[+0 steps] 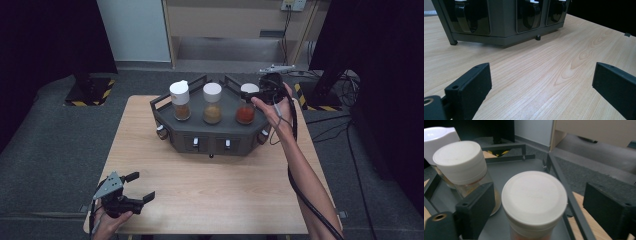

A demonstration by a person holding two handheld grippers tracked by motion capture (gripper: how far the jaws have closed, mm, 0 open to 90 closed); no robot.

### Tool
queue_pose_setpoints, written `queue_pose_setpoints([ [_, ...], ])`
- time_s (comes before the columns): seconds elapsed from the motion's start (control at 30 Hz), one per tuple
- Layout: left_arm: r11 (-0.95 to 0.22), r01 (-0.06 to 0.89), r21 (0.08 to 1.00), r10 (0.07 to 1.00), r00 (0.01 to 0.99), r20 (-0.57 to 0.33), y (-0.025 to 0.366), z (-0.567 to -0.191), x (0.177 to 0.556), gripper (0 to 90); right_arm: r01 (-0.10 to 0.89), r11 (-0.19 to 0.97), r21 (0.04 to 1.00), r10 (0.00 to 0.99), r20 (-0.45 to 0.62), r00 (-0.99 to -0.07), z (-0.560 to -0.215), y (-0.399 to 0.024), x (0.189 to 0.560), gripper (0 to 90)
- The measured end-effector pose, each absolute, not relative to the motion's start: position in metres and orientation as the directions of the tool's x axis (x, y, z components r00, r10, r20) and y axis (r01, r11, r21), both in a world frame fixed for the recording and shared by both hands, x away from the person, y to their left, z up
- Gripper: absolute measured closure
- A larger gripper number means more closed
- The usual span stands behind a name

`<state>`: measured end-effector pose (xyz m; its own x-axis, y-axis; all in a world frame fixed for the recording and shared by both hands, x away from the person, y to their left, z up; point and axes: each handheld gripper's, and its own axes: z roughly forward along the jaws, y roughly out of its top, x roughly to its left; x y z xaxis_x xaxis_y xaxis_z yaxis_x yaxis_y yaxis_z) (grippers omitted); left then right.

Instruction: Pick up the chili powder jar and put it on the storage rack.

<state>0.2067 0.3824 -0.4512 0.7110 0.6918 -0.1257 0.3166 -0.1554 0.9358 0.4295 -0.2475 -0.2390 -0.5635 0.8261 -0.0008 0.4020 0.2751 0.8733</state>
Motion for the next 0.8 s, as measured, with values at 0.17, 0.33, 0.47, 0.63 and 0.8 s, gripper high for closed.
queue_pose_setpoints([
  [0.17,-0.153,0.317,0.936,0.692,0.71,-0.127,0.382,-0.451,0.207,1.6,0.369,0.28,0.886,0.816,-0.018,-0.577,-0.231,-0.254,0.418,9.4],
  [0.33,-0.151,0.318,0.936,0.693,0.709,-0.129,0.383,-0.452,0.207,1.6,0.344,0.285,0.895,0.803,-0.026,-0.596,-0.223,-0.26,0.406,6.5],
  [0.47,-0.147,0.319,0.936,0.694,0.708,-0.132,0.383,-0.452,0.207,1.6,0.31,0.286,0.906,0.793,-0.042,-0.608,-0.219,-0.266,0.39,5.8],
  [0.63,-0.141,0.32,0.937,0.697,0.704,-0.135,0.384,-0.452,0.206,1.6,0.277,0.289,0.916,0.778,-0.056,-0.626,-0.213,-0.275,0.371,5.3],
  [0.8,-0.142,0.318,0.937,0.697,0.704,-0.134,0.383,-0.452,0.206,1.6,0.243,0.289,0.926,0.766,-0.071,-0.639,-0.213,-0.284,0.349,5.2],
])
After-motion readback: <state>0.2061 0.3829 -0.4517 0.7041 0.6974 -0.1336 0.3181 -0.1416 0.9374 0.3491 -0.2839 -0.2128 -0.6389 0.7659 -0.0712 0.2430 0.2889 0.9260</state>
